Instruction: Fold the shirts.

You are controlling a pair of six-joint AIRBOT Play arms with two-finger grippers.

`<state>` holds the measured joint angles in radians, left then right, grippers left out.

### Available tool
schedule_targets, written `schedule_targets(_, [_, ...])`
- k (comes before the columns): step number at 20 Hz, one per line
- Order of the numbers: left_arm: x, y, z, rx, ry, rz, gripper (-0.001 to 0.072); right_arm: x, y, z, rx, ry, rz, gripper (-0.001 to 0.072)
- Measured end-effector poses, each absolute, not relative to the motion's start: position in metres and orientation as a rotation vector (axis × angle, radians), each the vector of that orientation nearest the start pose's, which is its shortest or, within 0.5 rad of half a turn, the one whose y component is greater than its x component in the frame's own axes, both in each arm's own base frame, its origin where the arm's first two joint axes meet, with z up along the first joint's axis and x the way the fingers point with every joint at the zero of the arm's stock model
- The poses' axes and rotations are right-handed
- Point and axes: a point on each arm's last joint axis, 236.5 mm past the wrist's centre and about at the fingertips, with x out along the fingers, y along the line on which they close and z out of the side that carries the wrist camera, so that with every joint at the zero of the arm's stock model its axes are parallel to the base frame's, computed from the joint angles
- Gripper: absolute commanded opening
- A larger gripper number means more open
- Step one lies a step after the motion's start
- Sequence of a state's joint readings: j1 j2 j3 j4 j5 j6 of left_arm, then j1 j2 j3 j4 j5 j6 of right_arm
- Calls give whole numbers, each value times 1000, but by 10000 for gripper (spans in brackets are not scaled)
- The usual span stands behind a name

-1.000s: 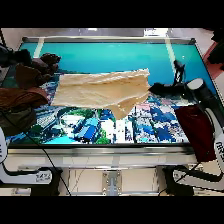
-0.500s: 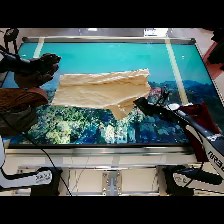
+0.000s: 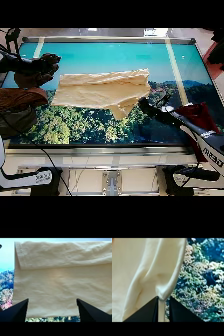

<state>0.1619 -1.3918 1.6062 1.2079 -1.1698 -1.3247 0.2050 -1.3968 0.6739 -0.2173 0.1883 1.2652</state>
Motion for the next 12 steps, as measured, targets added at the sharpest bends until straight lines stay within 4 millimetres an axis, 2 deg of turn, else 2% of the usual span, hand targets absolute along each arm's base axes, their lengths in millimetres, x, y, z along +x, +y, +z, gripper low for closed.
schedule_targets(4, [479,-1,147,-121,890,-212,696,432,121,-88,965,847,-107,159])
schedule_targets(7, [479,-1,147,-113,889,-217,696,432,122,-88,969,848,-107,324])
schedule_targets(12, [479,-1,147,-107,891,-221,696,427,132,-88,982,882,-73,333])
